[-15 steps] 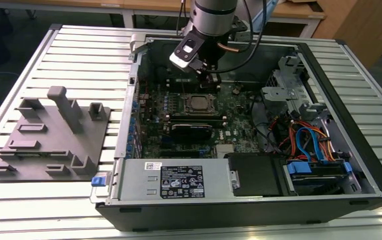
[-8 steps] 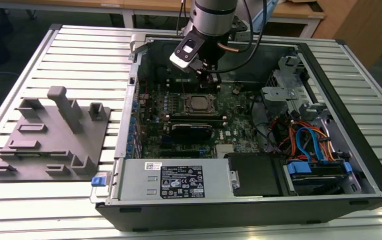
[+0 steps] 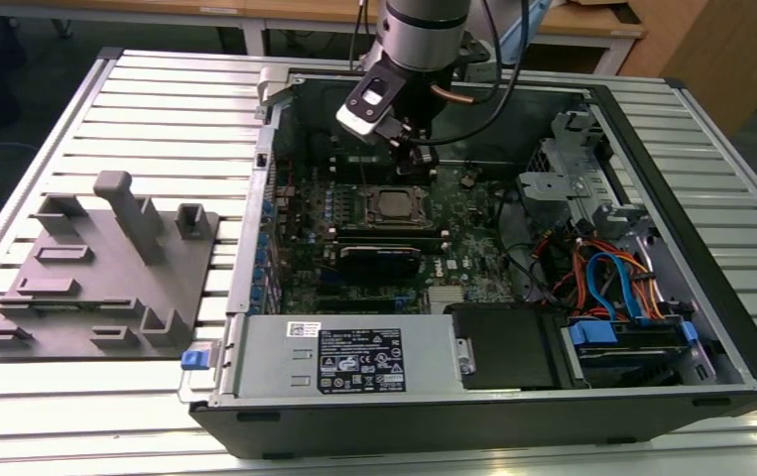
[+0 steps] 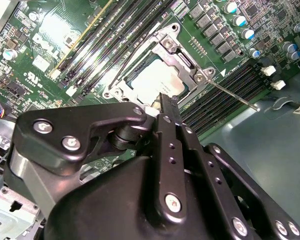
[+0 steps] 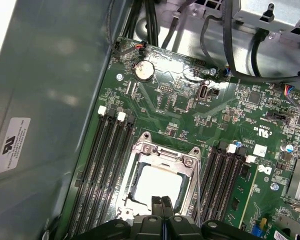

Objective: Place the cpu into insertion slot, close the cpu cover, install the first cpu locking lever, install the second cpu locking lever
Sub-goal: 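Install the first cpu locking lever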

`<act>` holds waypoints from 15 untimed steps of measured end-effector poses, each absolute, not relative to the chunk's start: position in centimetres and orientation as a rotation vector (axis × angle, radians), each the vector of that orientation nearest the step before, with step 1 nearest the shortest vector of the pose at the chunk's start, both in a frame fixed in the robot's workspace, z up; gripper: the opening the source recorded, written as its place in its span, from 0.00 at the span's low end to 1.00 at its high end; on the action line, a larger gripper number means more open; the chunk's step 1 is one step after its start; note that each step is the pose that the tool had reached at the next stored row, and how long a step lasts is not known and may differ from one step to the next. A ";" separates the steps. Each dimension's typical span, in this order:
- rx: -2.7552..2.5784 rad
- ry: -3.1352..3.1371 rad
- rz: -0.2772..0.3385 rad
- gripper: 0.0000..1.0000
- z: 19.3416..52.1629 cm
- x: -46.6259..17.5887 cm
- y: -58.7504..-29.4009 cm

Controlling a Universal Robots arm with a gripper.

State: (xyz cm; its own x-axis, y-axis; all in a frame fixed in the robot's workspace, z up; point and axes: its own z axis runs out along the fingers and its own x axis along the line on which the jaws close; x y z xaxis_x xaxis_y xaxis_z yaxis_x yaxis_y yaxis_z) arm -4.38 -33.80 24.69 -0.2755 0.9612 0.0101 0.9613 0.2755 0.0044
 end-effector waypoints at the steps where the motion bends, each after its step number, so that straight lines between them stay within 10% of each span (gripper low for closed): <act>1: -1.884 -2.507 -0.015 0.10 24.7 -4.4 -33.8; 15: -1.775 -2.585 -0.015 0.10 24.7 -4.5 -33.8</act>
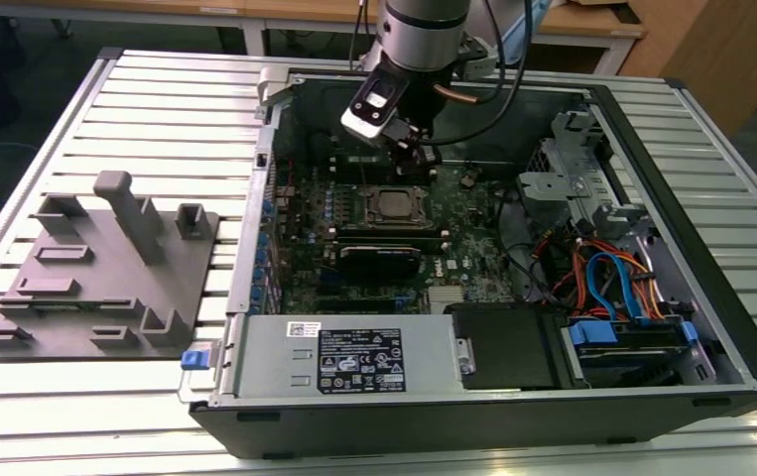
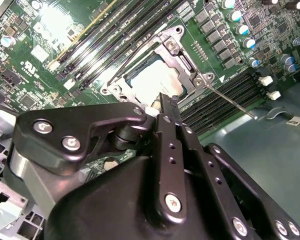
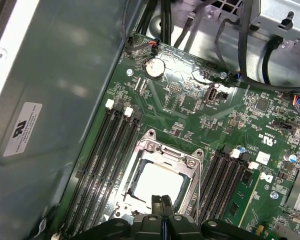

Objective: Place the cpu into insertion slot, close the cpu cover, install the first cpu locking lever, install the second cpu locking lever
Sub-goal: 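Install the first cpu locking lever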

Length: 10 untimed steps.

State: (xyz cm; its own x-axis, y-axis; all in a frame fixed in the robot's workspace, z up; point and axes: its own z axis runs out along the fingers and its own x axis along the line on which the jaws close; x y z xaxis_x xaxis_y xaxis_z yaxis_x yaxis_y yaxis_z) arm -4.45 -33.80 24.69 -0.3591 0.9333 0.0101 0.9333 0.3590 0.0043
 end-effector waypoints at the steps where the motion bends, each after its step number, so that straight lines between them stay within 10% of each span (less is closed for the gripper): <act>1: -1.773 -2.586 -0.015 0.10 24.7 -4.5 -33.8; 10: -1.768 -2.590 -0.015 0.10 25.4 -4.5 -33.8</act>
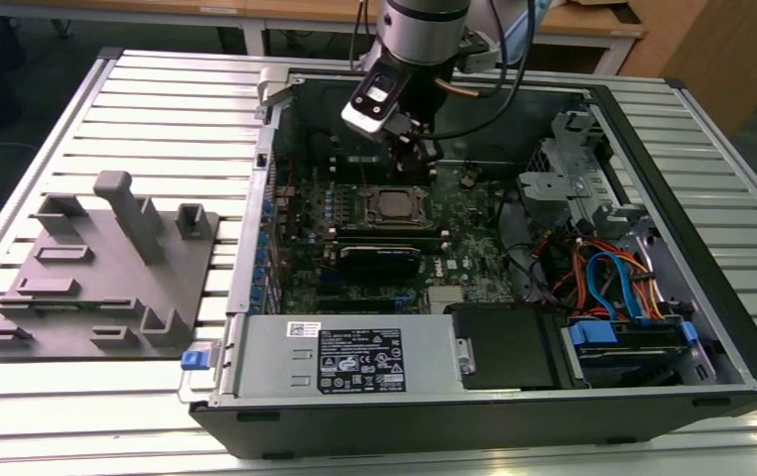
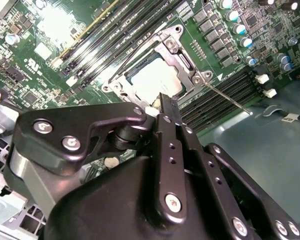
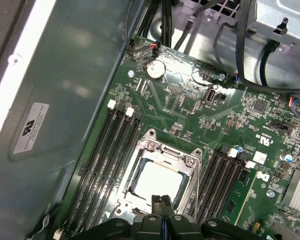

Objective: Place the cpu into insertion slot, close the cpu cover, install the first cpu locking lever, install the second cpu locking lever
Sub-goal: 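Install the first cpu locking lever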

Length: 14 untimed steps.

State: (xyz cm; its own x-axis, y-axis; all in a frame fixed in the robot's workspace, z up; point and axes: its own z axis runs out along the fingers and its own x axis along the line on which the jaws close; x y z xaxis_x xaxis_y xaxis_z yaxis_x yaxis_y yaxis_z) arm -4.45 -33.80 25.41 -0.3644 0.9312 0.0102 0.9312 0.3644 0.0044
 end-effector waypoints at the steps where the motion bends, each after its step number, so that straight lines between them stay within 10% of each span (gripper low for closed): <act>1: -1.768 -2.590 -0.015 0.10 25.5 -4.5 -33.8; 14: -1.549 -2.725 -0.013 0.10 25.5 -4.5 -33.8</act>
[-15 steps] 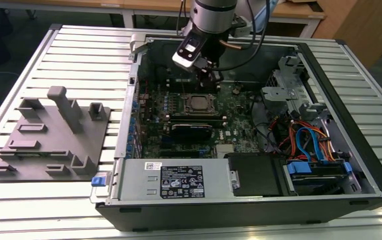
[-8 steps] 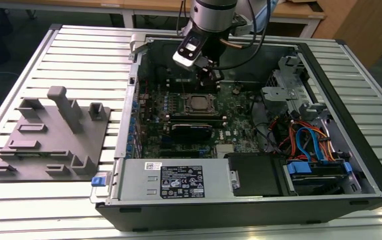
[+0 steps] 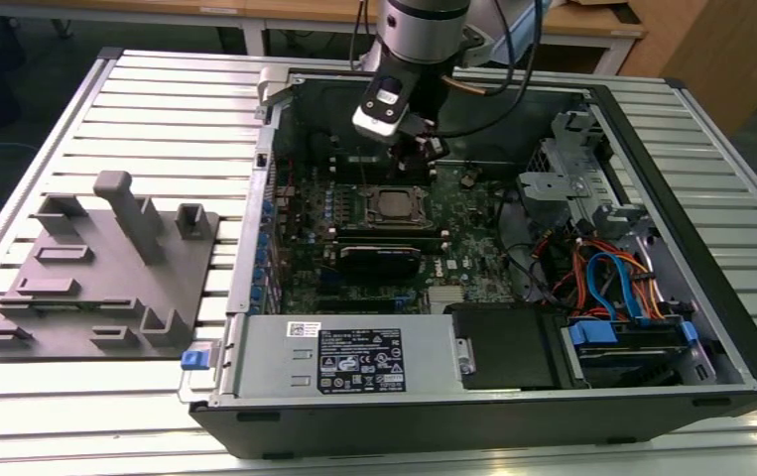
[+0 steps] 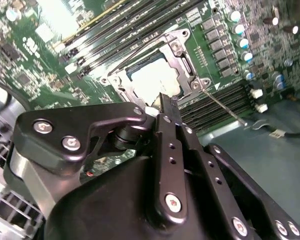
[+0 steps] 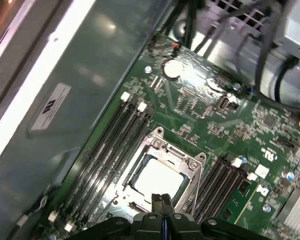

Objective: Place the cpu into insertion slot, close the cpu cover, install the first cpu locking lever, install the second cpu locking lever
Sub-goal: 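Install the first cpu locking lever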

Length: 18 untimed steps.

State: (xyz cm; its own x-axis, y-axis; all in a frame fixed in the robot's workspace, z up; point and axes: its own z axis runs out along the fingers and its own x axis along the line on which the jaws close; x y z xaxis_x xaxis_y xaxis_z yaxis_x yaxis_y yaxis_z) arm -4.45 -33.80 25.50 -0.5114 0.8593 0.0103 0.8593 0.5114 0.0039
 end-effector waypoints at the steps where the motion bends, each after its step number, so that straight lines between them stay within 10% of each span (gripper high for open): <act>1: -1.525 -2.739 -0.013 0.10 25.5 -4.5 -33.8; 18: -1.266 -2.866 -0.012 0.10 25.5 -6.0 -33.8</act>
State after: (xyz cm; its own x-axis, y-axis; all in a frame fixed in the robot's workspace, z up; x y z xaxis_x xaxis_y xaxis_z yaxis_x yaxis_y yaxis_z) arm -6.02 -33.81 25.49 -0.6733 0.7393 0.0103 0.7394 0.6733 0.0039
